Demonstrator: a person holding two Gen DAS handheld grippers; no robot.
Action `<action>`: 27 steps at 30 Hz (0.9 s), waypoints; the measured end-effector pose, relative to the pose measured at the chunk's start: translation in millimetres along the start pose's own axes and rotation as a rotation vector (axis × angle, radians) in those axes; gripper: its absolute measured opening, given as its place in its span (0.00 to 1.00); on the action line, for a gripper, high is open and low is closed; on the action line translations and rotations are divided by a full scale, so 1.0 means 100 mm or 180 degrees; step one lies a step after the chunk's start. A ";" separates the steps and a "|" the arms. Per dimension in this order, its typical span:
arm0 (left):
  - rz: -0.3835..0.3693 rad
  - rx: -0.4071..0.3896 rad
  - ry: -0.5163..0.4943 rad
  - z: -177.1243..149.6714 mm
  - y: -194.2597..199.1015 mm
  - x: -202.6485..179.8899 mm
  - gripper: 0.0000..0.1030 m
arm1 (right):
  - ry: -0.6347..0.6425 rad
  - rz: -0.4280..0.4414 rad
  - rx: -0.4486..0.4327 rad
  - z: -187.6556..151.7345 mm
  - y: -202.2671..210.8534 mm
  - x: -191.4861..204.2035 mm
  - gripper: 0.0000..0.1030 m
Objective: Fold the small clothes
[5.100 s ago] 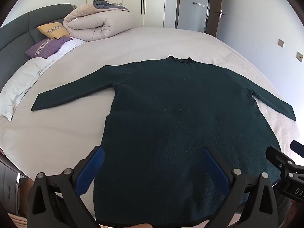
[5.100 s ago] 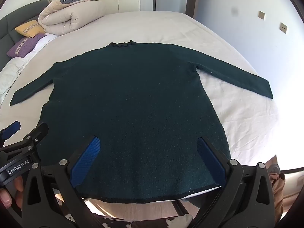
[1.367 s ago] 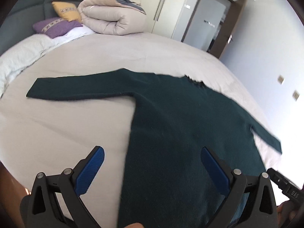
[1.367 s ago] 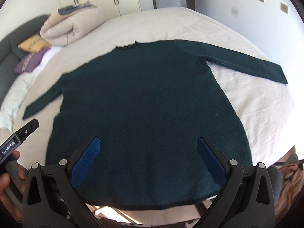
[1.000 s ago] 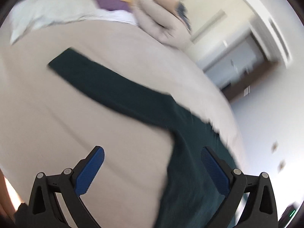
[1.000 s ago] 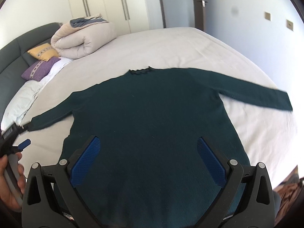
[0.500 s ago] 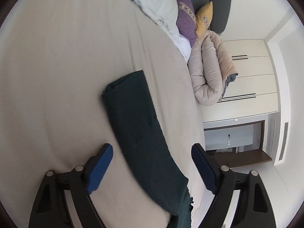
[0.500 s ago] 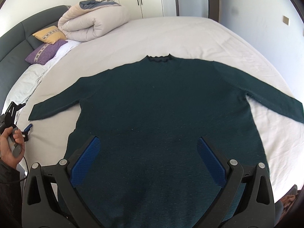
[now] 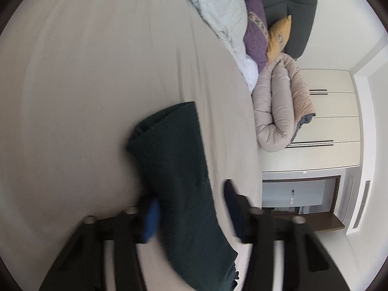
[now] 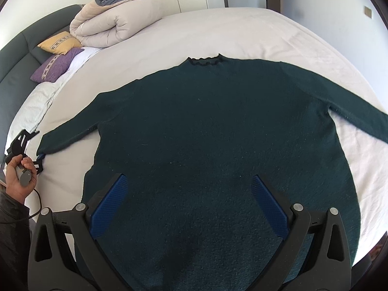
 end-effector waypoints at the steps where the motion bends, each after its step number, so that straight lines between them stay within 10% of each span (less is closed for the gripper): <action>1: 0.0071 0.0013 0.0015 0.01 -0.04 0.01 0.13 | -0.0004 0.0000 -0.0008 0.00 0.00 -0.02 1.00; 8: 0.0274 -0.0001 -0.1196 -0.44 -0.15 -0.84 0.08 | -0.0210 0.0007 -0.0035 0.04 -0.04 -0.33 0.94; 12: 0.0391 0.0127 -0.3182 -1.72 -0.36 -1.74 0.08 | -0.0435 0.0138 0.0039 0.09 -0.16 -0.56 0.86; 16: 0.0660 -0.0148 -0.5049 -3.20 -0.47 -1.76 0.08 | -0.0607 0.0489 0.0068 0.29 -0.31 -0.70 0.86; 27: 0.0855 -0.0794 -0.6452 -4.10 -0.35 -1.22 0.08 | -0.1432 0.2360 0.0852 1.30 -1.56 -0.43 0.80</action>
Point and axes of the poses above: each gripper's, at about its wrist camera, not at the fingertips, and y roughly against the way its jaws point, x to its left, z to its top, the point moved 1 cm from there along -y, roughly the way its jaws point, and after that the axes turned 1 degree about z, right-handed, at the moved point
